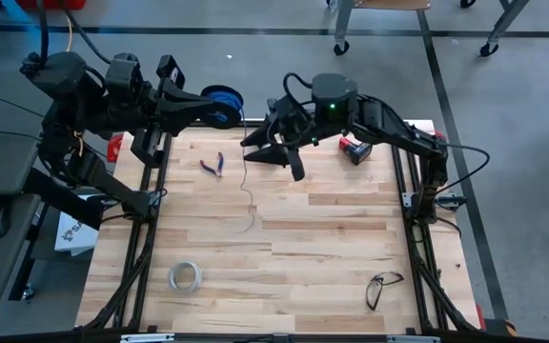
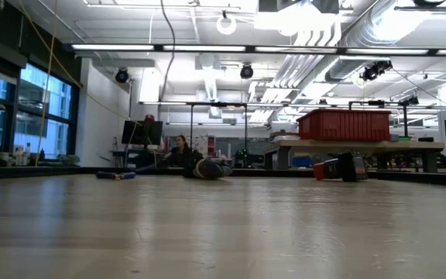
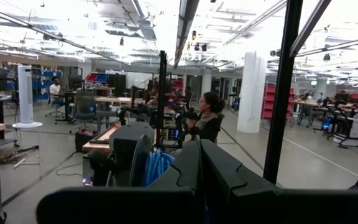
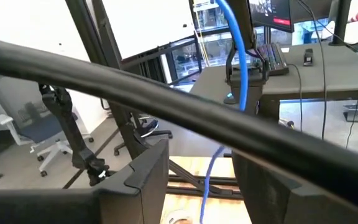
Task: Coil cords
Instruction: Coil the blue wire onto the black spool
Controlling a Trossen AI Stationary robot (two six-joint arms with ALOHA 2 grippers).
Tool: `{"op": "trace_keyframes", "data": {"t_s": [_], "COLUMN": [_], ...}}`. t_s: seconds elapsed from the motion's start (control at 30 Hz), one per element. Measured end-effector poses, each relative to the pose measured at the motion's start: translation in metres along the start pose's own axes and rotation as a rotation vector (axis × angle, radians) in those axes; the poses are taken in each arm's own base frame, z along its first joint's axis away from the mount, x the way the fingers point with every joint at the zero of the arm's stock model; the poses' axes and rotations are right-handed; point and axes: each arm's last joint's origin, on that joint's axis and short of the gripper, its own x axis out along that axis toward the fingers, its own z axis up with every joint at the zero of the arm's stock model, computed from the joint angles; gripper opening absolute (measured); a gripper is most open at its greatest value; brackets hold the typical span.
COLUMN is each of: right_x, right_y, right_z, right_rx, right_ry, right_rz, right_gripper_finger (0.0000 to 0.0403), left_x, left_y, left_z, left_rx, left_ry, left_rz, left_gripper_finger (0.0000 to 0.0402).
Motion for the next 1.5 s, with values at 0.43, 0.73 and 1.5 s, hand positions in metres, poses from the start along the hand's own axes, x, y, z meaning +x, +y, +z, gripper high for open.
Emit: {"op": "trace_keyframes", "data": {"t_s": [0.43,0.73,1.5], "right_x": [0.0,0.0,0.059], "right_y": [0.001,0.001,0.017], "right_z": [0.001,0.001,0.0], "right_rx": [0.012,0.005,-0.27], "right_ry": [-0.013,-0.007,-0.348], "right_rz": [0.006,0.008,-0.009], "right_gripper_finger": [0.0164,0.0052,0.0001], "left_x": [0.0,0.0,0.035], "left_y": [0.0,0.0,0.002], "left_z": [0.0,0.0,-0.013], "left_rx": [0.019,0.021,-0.499], "left_ry": [-0.002,-0.002,-0.033], "left_rz": [0.003,0.005,-0.041], "left_gripper_finger": [0.0001,0.0001,0.0001]}}
